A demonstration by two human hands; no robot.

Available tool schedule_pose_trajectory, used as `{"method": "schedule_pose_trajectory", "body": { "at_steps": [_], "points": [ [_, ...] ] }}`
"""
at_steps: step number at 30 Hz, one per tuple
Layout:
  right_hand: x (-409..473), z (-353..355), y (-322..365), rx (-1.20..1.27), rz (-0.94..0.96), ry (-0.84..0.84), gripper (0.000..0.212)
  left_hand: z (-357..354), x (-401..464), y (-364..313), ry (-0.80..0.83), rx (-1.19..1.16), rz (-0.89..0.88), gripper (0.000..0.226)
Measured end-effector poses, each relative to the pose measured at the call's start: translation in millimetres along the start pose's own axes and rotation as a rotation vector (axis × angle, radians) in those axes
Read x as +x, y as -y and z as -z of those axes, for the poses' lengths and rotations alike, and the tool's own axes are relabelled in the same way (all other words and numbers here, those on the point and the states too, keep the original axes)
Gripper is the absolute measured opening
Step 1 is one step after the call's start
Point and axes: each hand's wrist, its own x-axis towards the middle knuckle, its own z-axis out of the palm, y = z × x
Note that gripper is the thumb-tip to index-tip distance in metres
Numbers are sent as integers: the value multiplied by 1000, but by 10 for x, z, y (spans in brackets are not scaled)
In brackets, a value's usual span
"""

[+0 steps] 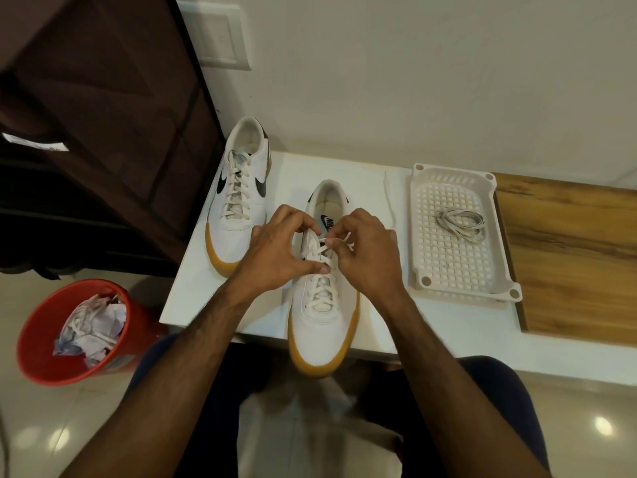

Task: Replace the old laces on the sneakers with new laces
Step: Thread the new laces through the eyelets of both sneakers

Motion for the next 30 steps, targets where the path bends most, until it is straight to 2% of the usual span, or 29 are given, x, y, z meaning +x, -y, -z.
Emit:
{"method": "schedule_pose_trajectory", "body": {
  "at_steps": [5,8,13,15,17,20,25,27,30],
  "points": [
    [-26,580,-351,277,-306,-234,17,62,-16,65,-8,-47,29,62],
    [-117,733,-469,327,-387,-126,9,41,-2,45,3,-63,6,63],
    [-99,436,-173,371,-183,-21,6,4,-19,45,-11,-61,-10,63],
    [-83,327,-62,363,-95,40,25,3,-25,56,-16,-58,-13,63],
    [-66,192,-14,235,6,86,34,-10,-16,56,-16,-60,-17,63],
    [-5,26,7,2,41,113,28,-25,-3,59,-16,-58,-22,64],
    [50,-35,23,-106,56,132,13,-22,-5,56,-18,-32,-30,66],
    [64,-10,12,-34,27,71,8,-16,-5,56,-16,-33,-33,65],
    [138,155,-91,288,-109,-66,14,-1,-12,67,-15,-32,-29,64]
  ]
}}
